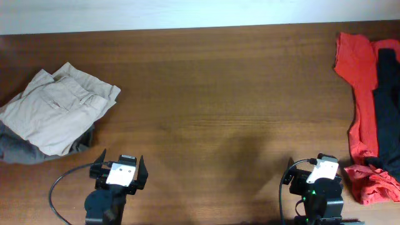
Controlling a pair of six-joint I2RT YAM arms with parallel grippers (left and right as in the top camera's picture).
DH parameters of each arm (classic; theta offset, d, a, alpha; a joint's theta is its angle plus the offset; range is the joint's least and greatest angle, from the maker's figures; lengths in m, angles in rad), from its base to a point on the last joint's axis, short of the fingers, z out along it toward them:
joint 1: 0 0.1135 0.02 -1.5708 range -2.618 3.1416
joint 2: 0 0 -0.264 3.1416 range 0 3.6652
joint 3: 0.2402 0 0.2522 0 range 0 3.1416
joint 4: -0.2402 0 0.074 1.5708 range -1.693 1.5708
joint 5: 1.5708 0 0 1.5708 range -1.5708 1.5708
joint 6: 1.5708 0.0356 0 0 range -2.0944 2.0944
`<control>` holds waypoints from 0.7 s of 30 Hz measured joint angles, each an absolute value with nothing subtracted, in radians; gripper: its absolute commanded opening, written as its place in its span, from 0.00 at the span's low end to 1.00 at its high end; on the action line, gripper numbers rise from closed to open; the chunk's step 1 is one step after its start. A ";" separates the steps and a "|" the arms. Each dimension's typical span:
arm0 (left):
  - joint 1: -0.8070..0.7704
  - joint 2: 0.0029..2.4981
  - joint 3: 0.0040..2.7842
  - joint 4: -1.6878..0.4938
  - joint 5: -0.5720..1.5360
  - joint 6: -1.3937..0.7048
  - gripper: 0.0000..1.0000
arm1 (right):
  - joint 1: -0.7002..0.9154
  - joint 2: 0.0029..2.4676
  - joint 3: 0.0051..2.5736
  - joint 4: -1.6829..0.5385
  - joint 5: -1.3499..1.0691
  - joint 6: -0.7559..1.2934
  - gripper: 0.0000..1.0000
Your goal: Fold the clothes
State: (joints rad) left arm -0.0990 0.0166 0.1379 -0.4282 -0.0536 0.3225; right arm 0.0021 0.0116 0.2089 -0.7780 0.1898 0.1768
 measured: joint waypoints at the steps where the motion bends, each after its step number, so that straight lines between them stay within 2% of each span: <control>1: -0.099 0.017 0.138 -0.428 -0.054 0.323 1.00 | 0.002 0.012 0.209 -0.778 0.190 0.177 0.99; 10: -0.099 0.017 0.138 -0.428 -0.054 0.323 1.00 | 0.002 0.012 0.209 -0.775 0.190 0.177 0.99; 13: -0.099 0.017 0.138 -0.428 -0.053 0.323 1.00 | 0.002 0.012 0.207 -0.662 0.175 0.184 0.99; 16: -0.099 0.017 0.138 -0.427 -0.054 0.323 1.00 | 0.002 0.011 0.207 -0.512 0.070 0.244 0.99; 21: -0.099 0.018 0.138 -0.426 -0.054 0.323 1.00 | 0.002 0.011 0.206 -0.448 -0.153 0.343 0.99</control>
